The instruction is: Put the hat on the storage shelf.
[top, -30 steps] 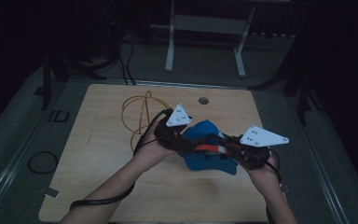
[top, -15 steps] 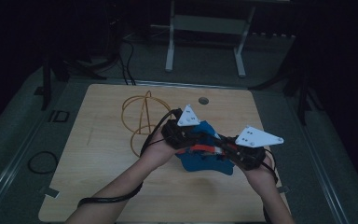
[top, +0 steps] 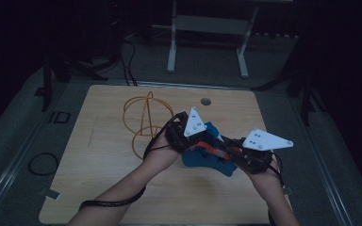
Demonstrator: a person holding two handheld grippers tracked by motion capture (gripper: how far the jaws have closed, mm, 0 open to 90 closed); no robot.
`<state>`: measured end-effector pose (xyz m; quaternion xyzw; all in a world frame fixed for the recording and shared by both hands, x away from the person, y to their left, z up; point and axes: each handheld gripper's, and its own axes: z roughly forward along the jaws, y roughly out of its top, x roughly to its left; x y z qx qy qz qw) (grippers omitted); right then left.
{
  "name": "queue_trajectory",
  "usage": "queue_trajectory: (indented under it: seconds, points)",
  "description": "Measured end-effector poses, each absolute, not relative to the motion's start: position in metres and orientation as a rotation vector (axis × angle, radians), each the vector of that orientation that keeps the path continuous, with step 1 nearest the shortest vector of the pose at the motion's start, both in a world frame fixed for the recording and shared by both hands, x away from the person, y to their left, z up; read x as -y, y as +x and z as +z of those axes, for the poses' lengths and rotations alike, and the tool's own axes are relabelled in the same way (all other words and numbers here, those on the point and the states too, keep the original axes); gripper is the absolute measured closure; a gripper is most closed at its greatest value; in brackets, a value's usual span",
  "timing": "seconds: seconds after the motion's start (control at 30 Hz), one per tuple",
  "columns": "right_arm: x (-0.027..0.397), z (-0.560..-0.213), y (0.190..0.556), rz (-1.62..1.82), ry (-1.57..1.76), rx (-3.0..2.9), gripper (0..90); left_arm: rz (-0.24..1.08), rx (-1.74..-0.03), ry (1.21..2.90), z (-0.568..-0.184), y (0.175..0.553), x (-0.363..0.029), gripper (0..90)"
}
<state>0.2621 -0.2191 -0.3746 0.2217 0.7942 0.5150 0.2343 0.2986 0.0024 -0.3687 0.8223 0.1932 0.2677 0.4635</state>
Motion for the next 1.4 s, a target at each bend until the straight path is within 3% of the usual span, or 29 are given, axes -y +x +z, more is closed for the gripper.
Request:
queue_trajectory:
  seconds: [0.23, 0.43, 0.73, 0.93, 1.4]
  points:
    - [0.238, -0.359, 0.239, 1.503, 0.578, -2.085, 75.2, 0.732, -0.425, 1.951, -0.368, 0.296, -0.017, 89.2]
    - [0.258, -0.361, 0.243, 1.501, 0.649, -2.078, 71.5, 0.74, -0.336, 1.916, -0.372, 0.294, -0.03, 89.1]
    - [0.252, -0.371, 0.244, 1.542, 0.631, -2.161, 72.0, 0.55, -0.074, 1.836, -0.377, 0.295, -0.054, 89.0]
    - [0.241, -0.376, 0.239, 1.545, 0.585, -2.209, 70.9, 0.561, 0.022, 1.784, -0.377, 0.293, -0.061, 88.9]
    - [0.214, -0.382, 0.229, 1.573, 0.4, -2.289, 55.7, 0.321, 0.21, 1.665, -0.371, 0.291, -0.065, 88.8]
